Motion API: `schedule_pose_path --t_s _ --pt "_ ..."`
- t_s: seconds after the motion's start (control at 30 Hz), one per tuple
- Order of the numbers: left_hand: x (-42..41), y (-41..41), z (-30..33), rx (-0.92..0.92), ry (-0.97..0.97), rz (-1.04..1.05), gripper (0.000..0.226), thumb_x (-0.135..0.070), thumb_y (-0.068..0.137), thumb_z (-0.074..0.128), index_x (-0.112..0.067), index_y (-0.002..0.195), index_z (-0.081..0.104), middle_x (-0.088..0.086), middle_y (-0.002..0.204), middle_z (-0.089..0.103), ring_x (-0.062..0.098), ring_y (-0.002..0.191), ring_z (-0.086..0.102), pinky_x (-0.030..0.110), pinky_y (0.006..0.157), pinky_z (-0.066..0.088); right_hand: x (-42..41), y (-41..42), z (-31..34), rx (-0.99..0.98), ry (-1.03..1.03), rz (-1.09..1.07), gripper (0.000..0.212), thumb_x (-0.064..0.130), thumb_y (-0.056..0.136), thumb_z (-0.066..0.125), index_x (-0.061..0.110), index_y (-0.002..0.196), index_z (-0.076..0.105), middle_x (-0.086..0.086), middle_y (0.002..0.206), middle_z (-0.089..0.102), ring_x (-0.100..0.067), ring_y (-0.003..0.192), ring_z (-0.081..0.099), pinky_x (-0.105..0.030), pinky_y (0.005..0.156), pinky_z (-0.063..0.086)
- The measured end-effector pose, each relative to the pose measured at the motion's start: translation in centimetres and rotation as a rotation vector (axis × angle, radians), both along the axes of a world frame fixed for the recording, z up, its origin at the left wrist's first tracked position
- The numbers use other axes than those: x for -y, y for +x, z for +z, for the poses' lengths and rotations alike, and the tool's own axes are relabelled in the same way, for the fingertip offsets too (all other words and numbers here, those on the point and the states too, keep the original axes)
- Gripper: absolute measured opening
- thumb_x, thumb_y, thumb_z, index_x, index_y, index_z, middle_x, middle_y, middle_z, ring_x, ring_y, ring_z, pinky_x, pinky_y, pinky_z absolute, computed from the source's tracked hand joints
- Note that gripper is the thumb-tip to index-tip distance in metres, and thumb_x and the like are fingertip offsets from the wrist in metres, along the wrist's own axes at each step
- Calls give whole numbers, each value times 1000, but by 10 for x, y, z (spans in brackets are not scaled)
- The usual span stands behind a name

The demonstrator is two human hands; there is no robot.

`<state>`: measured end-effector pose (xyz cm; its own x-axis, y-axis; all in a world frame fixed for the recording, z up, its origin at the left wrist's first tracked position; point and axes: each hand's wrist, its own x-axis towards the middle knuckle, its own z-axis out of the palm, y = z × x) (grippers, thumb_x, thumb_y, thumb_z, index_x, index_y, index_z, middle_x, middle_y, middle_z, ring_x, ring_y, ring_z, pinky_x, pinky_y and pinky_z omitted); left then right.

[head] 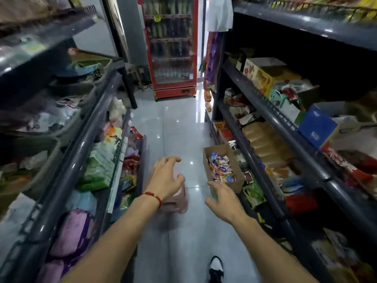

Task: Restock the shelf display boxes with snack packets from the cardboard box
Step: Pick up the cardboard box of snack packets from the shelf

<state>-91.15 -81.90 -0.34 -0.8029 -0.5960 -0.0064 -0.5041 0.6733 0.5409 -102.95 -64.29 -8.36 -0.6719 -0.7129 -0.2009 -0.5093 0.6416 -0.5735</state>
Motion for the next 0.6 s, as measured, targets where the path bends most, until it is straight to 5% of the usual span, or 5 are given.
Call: schedule_pose_path --t_s 0.2,0.33,0.6 --pt "45 -103 -13 76 58 34 52 -18 90 63 -18 140 48 8 141 48 27 134 36 34 111 31 54 -107 -20 87 45 20 66 33 89 68 19 150 47 -5 149 49 -25 136 47 -40 113 41" --pt "90 -152 -17 89 65 41 50 -21 92 62 -20 140 49 5 140 48 24 134 36 33 111 31 101 -175 -34 112 62 -10 76 53 77 57 21 146 50 -7 142 55 -28 129 54 -44 107 48" --pt "210 -240 -54 123 145 -25 52 -24 89 62 -22 139 50 5 143 48 26 136 37 35 111 33 199 -248 -49 130 100 -86 60 36 87 64 20 143 52 -8 139 56 -29 123 56 -48 101 51"
